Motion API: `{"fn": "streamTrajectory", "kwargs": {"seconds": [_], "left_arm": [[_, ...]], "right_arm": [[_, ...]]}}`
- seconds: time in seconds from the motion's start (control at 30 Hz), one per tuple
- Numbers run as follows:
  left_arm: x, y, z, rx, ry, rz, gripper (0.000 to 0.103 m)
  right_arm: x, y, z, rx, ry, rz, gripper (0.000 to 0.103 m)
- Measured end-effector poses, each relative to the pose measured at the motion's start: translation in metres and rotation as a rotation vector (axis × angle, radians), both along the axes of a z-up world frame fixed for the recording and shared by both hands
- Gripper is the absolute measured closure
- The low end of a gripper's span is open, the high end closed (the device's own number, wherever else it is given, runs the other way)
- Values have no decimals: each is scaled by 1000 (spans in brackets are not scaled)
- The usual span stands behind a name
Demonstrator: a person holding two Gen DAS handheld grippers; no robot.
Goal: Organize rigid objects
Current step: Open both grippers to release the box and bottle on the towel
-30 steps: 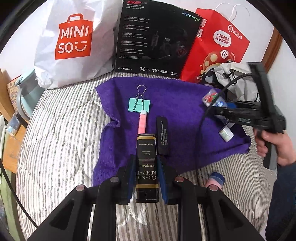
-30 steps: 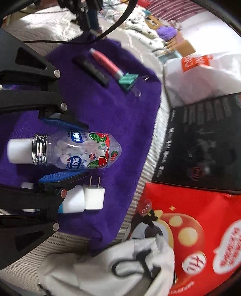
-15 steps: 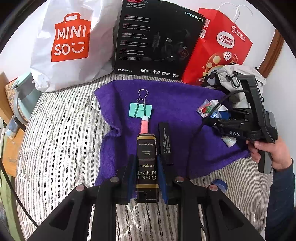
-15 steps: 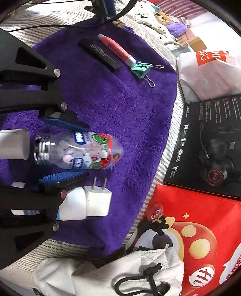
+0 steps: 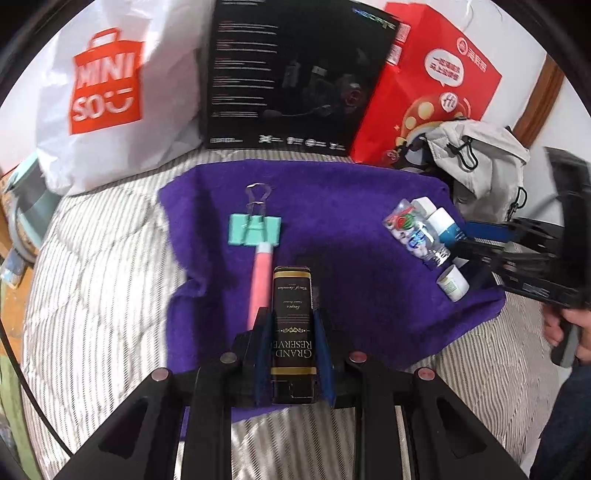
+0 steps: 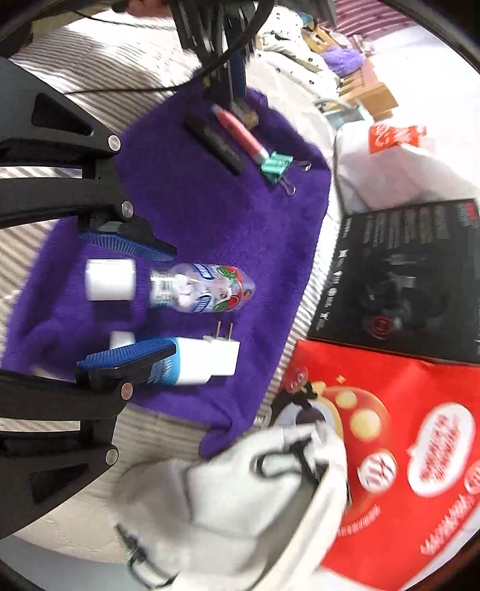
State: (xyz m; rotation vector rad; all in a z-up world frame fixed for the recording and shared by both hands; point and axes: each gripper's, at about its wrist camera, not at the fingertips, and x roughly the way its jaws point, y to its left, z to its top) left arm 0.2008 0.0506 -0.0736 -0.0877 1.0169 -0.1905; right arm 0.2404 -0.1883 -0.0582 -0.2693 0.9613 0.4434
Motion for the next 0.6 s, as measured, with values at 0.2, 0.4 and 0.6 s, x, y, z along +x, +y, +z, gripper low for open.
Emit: {"fn": "streamTrajectory", "kwargs": {"seconds": [0.2, 0.4, 0.6], "left_arm": [[21, -33, -10, 5, 17, -55, 81], [38, -58, -24, 57, 35, -91, 81], [43, -71, -38, 119, 51, -107, 81]], "right_arm": [[-40, -30, 12, 52, -15, -42, 56], [-68, -59, 4, 67, 5, -110, 56], [-88, -74, -15, 107, 55, -168, 56]]}}
